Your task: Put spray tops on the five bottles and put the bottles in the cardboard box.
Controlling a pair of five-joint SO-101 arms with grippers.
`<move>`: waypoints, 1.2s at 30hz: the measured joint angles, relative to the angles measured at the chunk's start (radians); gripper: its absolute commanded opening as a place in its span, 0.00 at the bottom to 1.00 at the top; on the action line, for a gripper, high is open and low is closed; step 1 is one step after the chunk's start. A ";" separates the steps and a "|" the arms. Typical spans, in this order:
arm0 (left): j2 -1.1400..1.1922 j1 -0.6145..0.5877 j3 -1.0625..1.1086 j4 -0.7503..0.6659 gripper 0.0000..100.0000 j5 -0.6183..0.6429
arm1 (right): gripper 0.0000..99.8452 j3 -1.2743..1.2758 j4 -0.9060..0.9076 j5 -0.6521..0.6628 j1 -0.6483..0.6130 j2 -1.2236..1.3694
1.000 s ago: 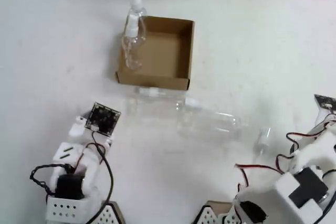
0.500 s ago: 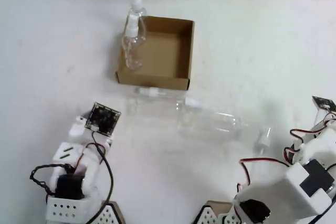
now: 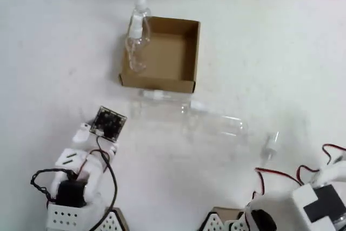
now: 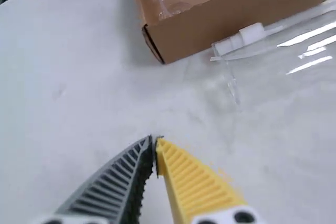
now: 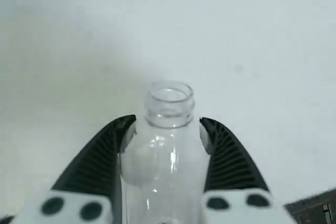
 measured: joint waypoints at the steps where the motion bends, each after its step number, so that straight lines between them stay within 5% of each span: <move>1: 0.000 0.021 -0.017 0.025 0.03 0.000 | 0.02 -0.008 -0.005 0.000 0.026 -0.012; 11: 0.009 0.189 -0.269 0.196 0.03 0.011 | 0.02 -0.018 -0.161 0.149 0.210 -0.026; 18: 0.399 0.287 -0.611 0.227 0.03 0.032 | 0.02 -0.018 -0.315 0.137 0.210 0.052; 24: 0.730 0.545 -0.836 0.221 0.03 0.247 | 0.02 -0.018 -0.388 0.121 0.210 0.092; 30: 0.994 0.895 -0.876 0.008 0.03 0.414 | 0.02 -0.018 -0.388 0.121 0.210 0.107; 36: 1.361 1.040 -0.947 -0.281 0.03 0.532 | 0.02 -0.018 -0.391 0.121 0.210 0.107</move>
